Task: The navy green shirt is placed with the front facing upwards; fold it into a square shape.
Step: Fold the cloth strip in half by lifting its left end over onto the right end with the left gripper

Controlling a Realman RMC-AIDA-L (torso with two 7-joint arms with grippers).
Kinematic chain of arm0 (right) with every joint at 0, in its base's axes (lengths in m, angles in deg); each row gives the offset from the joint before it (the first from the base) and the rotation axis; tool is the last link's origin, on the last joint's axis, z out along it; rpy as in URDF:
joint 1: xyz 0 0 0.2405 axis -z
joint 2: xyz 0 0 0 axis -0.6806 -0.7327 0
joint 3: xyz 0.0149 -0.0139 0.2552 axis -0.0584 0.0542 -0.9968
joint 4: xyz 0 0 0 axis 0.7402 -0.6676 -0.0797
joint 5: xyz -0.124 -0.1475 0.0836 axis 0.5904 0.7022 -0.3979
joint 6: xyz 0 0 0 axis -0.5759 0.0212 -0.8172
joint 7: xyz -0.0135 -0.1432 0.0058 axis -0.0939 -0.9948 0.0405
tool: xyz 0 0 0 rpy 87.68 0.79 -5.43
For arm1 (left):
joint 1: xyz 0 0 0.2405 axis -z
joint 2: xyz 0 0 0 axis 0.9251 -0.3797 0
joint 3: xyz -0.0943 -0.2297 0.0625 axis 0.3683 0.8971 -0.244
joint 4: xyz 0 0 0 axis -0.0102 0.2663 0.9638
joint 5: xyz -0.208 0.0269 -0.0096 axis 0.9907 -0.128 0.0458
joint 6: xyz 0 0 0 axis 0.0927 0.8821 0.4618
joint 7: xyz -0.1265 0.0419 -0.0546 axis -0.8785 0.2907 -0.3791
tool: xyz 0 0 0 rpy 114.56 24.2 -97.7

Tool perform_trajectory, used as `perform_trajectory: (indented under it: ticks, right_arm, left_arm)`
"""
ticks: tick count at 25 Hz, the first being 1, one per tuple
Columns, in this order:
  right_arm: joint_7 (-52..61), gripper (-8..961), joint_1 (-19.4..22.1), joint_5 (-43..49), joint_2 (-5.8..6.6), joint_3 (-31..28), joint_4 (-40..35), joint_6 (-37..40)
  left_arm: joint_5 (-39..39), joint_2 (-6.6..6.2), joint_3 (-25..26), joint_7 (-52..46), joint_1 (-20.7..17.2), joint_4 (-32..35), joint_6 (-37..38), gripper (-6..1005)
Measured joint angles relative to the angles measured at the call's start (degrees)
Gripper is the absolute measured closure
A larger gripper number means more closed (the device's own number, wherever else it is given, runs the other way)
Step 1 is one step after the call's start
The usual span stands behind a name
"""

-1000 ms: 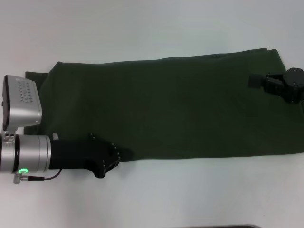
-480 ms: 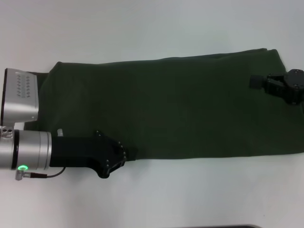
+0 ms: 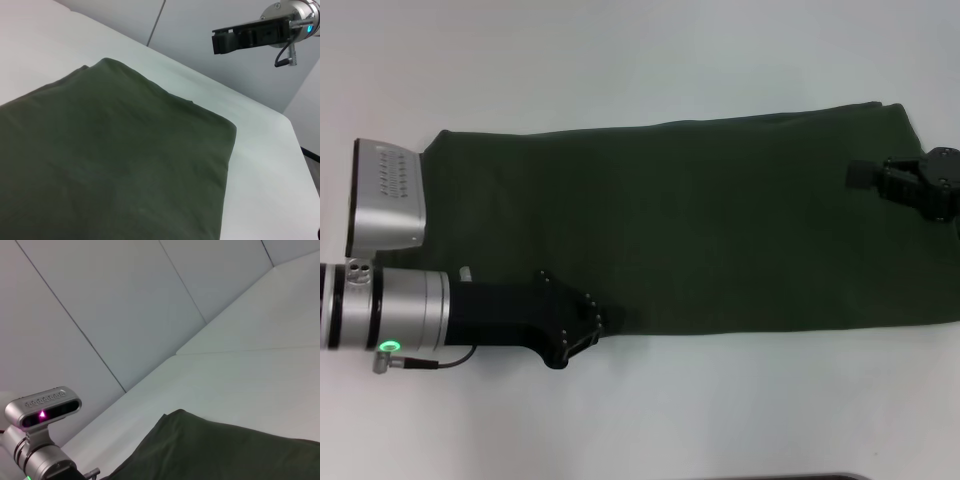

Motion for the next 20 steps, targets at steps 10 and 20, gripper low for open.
perform_trajectory:
  ticks: [10, 20]
  right_arm:
    - [0.0, 934, -0.1, 0.1, 0.0, 0.0, 0.0, -0.1]
    - [0.0, 933, -0.2, 0.1, 0.0, 0.0, 0.0, -0.1]
  left_arm:
    - [-0.4, -0.03, -0.7, -0.2, 0.7, -2.1, -2.8, 968]
    - [-0.5, 0.01, -2.8, -2.2, 0.9, -2.5, -7.2, 962]
